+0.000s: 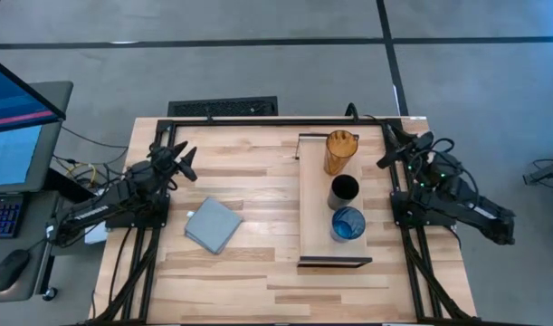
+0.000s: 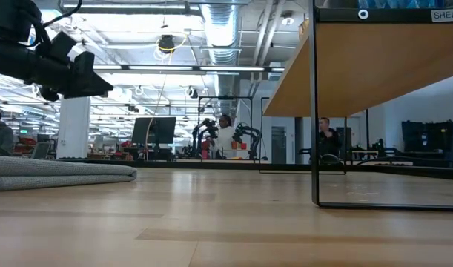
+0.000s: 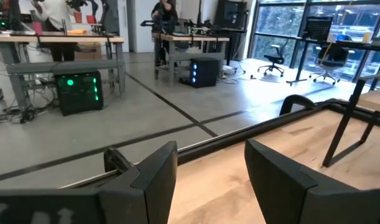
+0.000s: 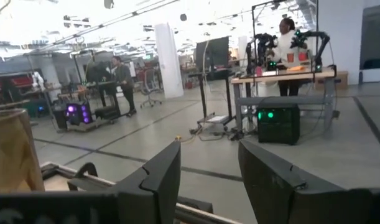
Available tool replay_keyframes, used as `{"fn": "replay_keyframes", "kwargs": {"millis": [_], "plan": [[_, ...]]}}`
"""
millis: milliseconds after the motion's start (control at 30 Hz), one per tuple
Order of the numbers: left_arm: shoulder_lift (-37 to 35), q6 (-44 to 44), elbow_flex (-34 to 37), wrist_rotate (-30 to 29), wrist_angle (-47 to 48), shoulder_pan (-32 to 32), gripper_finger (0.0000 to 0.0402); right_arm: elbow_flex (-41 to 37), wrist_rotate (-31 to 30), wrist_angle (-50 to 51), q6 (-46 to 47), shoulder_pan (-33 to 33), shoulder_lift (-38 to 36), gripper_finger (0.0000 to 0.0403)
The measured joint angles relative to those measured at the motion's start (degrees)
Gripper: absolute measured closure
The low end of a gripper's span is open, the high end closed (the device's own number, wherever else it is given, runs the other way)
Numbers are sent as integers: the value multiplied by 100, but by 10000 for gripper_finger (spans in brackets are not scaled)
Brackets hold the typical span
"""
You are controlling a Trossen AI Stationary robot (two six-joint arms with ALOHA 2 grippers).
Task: Stack small to large cups/mugs on shelf
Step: Return to Home Position
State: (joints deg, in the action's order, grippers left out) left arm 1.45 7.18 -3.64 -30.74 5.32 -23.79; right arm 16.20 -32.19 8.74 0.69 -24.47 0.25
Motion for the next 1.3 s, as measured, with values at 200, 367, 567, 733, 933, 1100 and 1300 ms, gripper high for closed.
{"fn": "replay_keyframes", "kwargs": {"millis": [200,367,567,733,933,1100,1300], "plan": [[0,-88,0,-6,10,0,221,-544,65,-597,227,0,-1,221],[0,-60,0,-42,16,0,221,-978,66,-1184,236,-4,-2,221],[0,-105,2,146,-11,0,221,-1470,68,-1574,472,-4,-2,221],[2,-167,8,18,-47,0,221,-1580,77,-1472,626,-8,-2,221],[2,-143,11,-458,-57,0,221,-1580,79,-1295,717,-126,0,221],[2,-208,11,-521,-52,0,221,-1582,80,-1309,653,-157,-2,221],[2,-318,7,-438,4,0,221,-1584,57,-1308,633,-155,9,221]]}}
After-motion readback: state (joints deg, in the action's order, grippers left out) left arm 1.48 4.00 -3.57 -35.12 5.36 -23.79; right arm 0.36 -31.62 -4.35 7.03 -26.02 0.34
